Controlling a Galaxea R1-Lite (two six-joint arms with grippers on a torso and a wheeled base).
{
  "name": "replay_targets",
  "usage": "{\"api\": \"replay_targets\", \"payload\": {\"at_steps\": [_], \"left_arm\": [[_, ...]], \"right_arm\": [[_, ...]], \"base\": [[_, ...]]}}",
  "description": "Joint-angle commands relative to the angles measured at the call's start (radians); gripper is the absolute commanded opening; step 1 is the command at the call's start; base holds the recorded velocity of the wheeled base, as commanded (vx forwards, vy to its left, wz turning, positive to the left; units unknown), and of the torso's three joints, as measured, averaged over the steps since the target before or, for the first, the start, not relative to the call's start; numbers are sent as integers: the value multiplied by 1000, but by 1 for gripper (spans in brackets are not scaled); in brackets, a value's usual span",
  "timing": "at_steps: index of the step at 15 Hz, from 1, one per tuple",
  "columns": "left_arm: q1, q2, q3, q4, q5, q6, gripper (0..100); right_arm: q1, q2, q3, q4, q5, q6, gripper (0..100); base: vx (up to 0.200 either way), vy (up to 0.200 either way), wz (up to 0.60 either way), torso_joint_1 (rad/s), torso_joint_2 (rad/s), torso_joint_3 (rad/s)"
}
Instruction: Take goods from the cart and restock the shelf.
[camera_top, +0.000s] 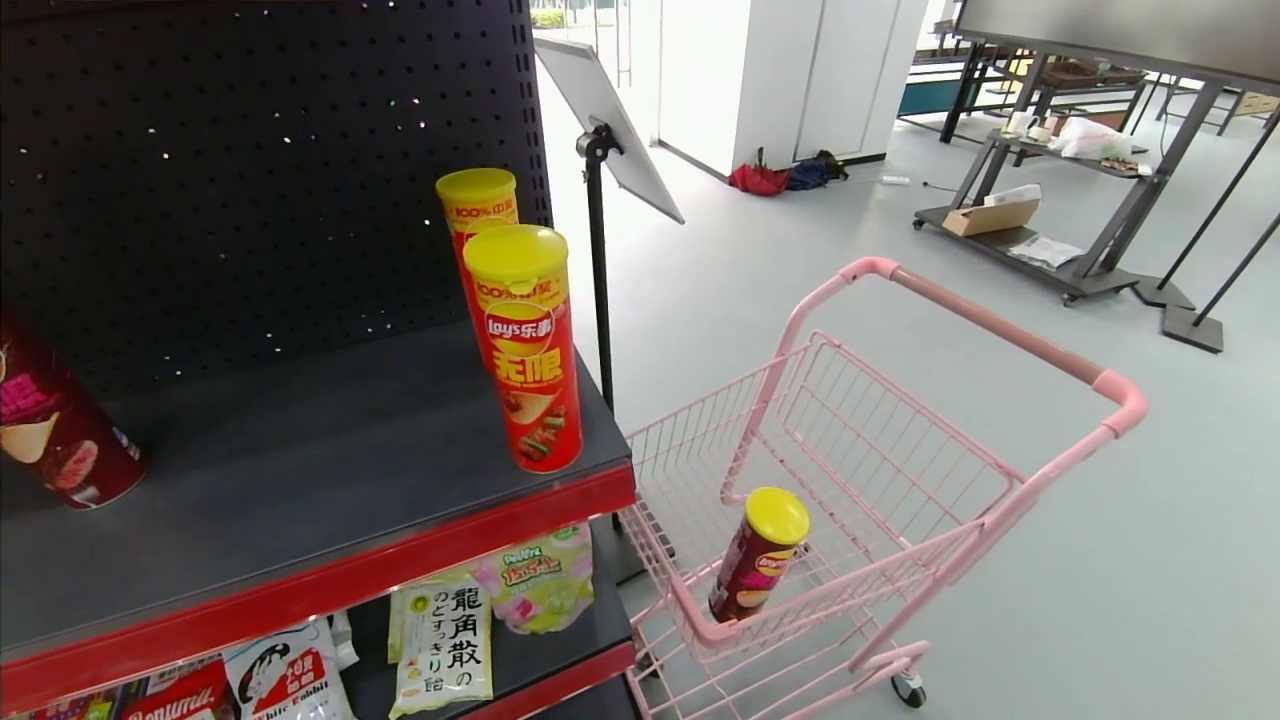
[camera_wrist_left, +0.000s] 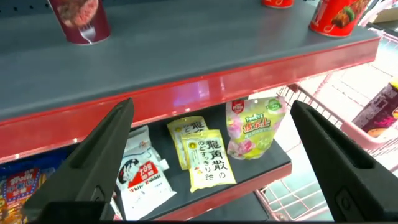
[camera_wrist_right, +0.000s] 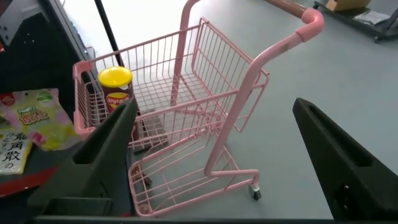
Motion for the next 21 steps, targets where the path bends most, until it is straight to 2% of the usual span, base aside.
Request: {"api": "replay_targets", "payload": {"at_steps": [1, 13, 18, 19, 20, 21], "left_arm": [[0, 0, 0, 0, 0, 0, 100], [0, 0, 0, 0, 0, -2, 100], [0, 0, 0, 0, 0, -2, 100], [0, 0, 0, 0, 0, 0, 100], [0, 0, 0, 0, 0, 0, 100], [0, 0, 0, 0, 0, 0, 100]], "right_arm": [[0, 0, 0, 0, 1, -1, 100], [0, 0, 0, 0, 1, -1, 100], [2, 10, -11, -11, 8, -7, 100], [21, 280, -276, -8, 31, 64, 100], [41, 514, -492, -14, 59, 217, 100], [87, 637, -581, -14, 123, 202, 100]], "base": [[0, 0, 0, -149, 349, 207], [0, 0, 0, -158, 435, 271], [0, 0, 0, -28, 98, 65], [0, 0, 0, 0, 0, 0], [0, 0, 0, 0, 0, 0], [0, 0, 0, 0, 0, 0]]}}
